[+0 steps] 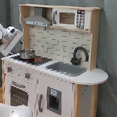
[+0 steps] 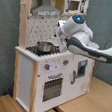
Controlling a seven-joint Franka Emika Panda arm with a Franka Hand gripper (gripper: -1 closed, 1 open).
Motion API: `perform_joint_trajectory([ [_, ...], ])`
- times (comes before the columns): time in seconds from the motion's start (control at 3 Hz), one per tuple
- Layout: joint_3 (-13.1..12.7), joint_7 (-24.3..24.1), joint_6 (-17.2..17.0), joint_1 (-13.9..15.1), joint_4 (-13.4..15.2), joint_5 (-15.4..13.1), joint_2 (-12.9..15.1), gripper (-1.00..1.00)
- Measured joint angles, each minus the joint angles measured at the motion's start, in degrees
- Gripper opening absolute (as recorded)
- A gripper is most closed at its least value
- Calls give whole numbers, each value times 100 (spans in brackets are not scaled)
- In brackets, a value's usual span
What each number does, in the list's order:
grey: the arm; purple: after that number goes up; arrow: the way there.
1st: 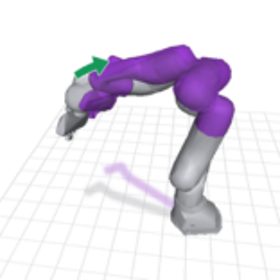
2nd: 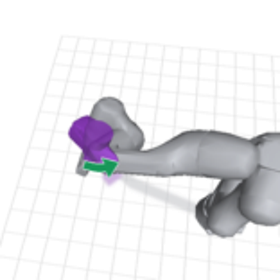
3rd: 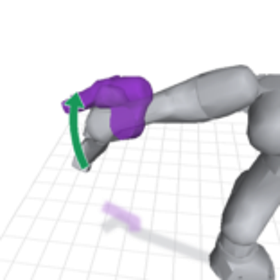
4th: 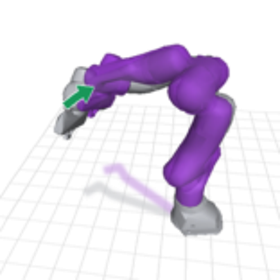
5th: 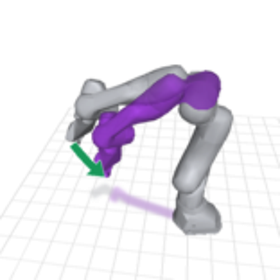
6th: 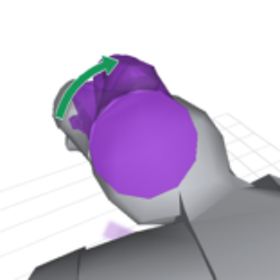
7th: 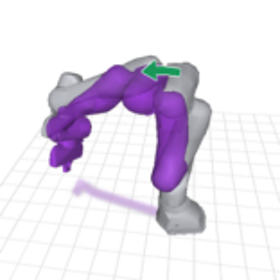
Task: Play with the kitchen
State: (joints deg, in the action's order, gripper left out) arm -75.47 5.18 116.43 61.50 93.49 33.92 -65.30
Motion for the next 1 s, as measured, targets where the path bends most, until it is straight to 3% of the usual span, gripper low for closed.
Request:
perform_joint_trajectory([
  [0.67, -146, -10, -850, 383, -443, 538, 530, 100],
  [1.0, -318, 16, -1266, 598, -636, 617, 818, 100],
])
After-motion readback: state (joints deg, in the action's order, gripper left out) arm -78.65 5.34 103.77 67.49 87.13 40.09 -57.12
